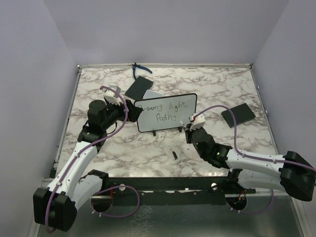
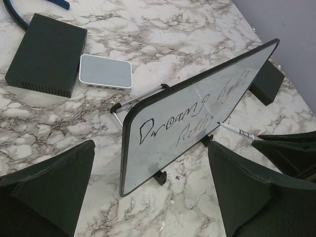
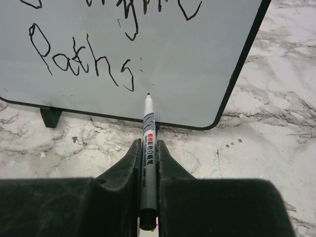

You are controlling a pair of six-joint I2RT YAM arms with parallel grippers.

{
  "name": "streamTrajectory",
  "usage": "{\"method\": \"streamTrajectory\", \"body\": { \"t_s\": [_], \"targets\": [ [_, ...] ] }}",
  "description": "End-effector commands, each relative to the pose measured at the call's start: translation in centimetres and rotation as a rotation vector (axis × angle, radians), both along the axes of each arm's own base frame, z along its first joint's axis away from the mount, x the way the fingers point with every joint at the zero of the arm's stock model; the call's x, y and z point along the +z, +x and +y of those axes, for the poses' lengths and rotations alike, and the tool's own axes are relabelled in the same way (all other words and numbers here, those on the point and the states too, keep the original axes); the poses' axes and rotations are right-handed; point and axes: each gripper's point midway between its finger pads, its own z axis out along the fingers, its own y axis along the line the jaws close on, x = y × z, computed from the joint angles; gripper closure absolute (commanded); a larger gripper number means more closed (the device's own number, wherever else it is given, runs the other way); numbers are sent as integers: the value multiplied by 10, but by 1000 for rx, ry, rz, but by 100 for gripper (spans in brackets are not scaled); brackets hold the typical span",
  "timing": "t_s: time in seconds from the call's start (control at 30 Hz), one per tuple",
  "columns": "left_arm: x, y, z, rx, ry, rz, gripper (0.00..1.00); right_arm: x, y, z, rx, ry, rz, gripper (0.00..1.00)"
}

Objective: Write a sentence on the whiteboard

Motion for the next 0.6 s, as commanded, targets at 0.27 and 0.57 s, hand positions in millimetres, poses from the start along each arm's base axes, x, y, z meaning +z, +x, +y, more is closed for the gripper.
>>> {"method": "streamTrajectory", "body": {
  "t_s": [0.27,0.57],
  "targets": [
    [1,-1,2,0,2,-14,3,8,10,6,-16,5,-36,99],
    [2,-1,2,0,2,-15,3,7,12,6,-23,0,-40,99]
  ]
}}
